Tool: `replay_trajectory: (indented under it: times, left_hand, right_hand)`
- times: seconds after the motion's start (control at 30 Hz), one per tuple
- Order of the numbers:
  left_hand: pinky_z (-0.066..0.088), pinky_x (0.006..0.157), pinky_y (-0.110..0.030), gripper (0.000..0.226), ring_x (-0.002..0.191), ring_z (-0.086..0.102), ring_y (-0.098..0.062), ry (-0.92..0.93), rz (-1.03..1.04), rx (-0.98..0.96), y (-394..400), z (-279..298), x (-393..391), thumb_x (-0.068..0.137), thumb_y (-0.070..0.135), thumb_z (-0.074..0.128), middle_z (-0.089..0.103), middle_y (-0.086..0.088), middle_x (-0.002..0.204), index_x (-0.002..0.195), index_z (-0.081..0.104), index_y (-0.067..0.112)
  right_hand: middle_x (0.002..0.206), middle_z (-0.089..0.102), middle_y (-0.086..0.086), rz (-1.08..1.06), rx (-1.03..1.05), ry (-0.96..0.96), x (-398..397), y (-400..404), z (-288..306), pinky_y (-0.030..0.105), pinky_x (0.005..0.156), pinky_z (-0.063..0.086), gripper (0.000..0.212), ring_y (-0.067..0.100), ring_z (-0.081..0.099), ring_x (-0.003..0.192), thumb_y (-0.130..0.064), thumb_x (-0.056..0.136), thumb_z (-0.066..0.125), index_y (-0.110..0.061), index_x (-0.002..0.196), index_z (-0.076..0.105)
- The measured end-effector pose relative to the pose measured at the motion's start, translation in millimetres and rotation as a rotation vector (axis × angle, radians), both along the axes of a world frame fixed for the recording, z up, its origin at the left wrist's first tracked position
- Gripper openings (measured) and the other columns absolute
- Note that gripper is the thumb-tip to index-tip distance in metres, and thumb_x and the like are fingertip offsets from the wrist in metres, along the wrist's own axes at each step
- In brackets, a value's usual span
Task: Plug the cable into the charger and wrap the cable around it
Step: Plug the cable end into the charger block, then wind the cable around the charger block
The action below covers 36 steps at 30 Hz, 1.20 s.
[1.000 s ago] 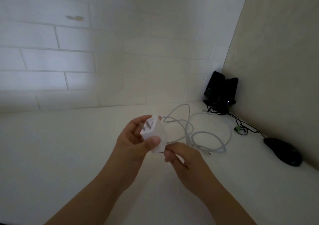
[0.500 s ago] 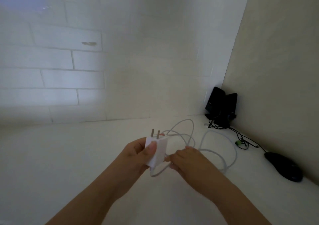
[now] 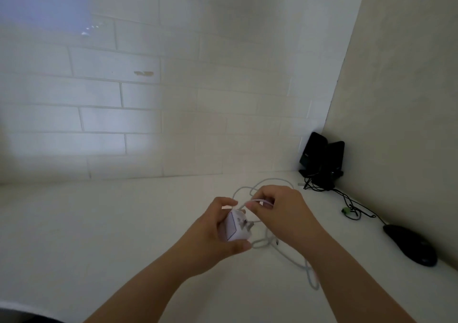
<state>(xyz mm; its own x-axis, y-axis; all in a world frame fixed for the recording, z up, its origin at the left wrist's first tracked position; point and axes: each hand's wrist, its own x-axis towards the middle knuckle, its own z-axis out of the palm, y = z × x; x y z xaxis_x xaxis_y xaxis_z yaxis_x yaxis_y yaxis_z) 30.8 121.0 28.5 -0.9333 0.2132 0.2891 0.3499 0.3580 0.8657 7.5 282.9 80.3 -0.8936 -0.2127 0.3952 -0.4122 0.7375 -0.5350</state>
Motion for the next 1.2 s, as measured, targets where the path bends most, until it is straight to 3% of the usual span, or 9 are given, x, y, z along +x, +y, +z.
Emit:
replay_trajectory:
  times: [0.13,0.27,0.47,0.67,0.77,0.83,0.97,1.07,1.2]
  left_hand:
    - [0.042,0.091,-0.014,0.075,0.105,0.054,0.002,0.078,-0.013,-0.07,4,-2,-4,0.067,0.035,0.075,0.057,0.016,0.12,0.131,0.037,0.038]
    - [0.045,0.095,-0.021,0.07,0.11,0.053,-0.001,0.065,-0.011,-0.005,4,-8,-8,0.064,0.039,0.072,0.055,0.015,0.122,0.125,0.037,0.045]
    - [0.05,0.084,-0.018,0.044,0.1,0.06,-0.002,0.068,-0.015,0.212,7,-9,-10,0.069,0.047,0.062,0.066,0.016,0.105,0.111,0.054,0.037]
    - [0.047,0.064,-0.025,0.048,0.067,0.056,-0.005,-0.101,-0.067,0.402,21,-4,-3,0.08,0.06,0.04,0.058,0.001,0.082,0.101,0.054,0.019]
    - [0.048,0.066,-0.033,0.059,0.068,0.054,-0.015,-0.185,-0.057,0.408,24,-5,-6,0.076,0.068,0.036,0.055,-0.005,0.077,0.092,0.053,0.014]
    - [0.043,0.055,-0.028,0.061,0.056,0.051,-0.012,-0.201,-0.058,0.412,24,-5,-7,0.074,0.074,0.036,0.051,-0.002,0.066,0.078,0.049,0.014]
    - [0.039,0.052,-0.025,0.06,0.048,0.045,-0.01,-0.306,-0.075,0.528,25,5,-8,0.073,0.067,0.039,0.048,0.002,0.054,0.081,0.048,0.009]
    - [0.041,0.049,-0.021,0.056,0.046,0.045,-0.009,-0.356,-0.188,0.606,24,15,-9,0.068,0.063,0.043,0.046,0.002,0.052,0.091,0.045,0.011]
    - [0.042,0.051,-0.021,0.046,0.049,0.047,-0.01,-0.339,-0.183,0.581,18,23,-10,0.069,0.051,0.056,0.05,0.003,0.052,0.091,0.047,0.011]
  right_hand:
    - [0.055,0.054,-0.011,-0.007,-0.153,-0.052,5,0,1,0.005,0.048,0.039,0.035,-0.004,0.049,0.049,-0.022,0.085,0.071,-0.032,0.055,0.058]
    - [0.047,0.057,-0.013,-0.001,-0.165,-0.068,16,-1,7,0.006,0.048,0.041,0.035,-0.002,0.049,0.045,-0.022,0.09,0.064,-0.036,0.058,0.061]
    - [0.08,0.069,-0.013,0.023,-0.107,-0.011,41,-7,3,0.003,0.063,0.043,0.025,-0.005,0.06,0.068,-0.023,0.098,0.049,-0.028,0.107,0.072]
    - [0.111,0.069,-0.005,-0.054,0.124,0.181,56,-20,-17,0.025,0.085,0.054,0.052,0.009,0.066,0.097,-0.033,0.09,0.025,-0.027,0.133,0.054]
    - [0.072,0.075,-0.004,-0.141,0.275,0.245,54,-22,-42,0.016,0.042,0.053,0.046,0.004,0.069,0.052,-0.023,0.067,0.058,-0.018,0.111,0.072]
    - [0.069,0.074,-0.006,-0.083,0.226,0.254,59,-25,-54,0.014,0.037,0.049,0.045,0.003,0.066,0.046,-0.023,0.075,0.05,-0.015,0.113,0.072]
    - [0.111,0.071,-0.003,0.079,-0.18,0.068,67,-29,-61,0.006,0.081,0.043,0.066,0.0,0.06,0.089,-0.05,0.081,0.015,-0.04,0.146,0.019]
    - [0.101,0.069,0.002,0.095,-0.101,0.003,67,-29,-64,0.01,0.065,0.039,0.056,0.002,0.055,0.074,-0.051,0.082,0.009,-0.066,0.128,-0.019]
    - [0.083,0.063,-0.013,0.148,-0.12,-0.098,64,-29,-65,0.01,0.065,0.04,0.061,0.003,0.06,0.071,-0.044,0.086,0.015,-0.074,0.12,-0.024]
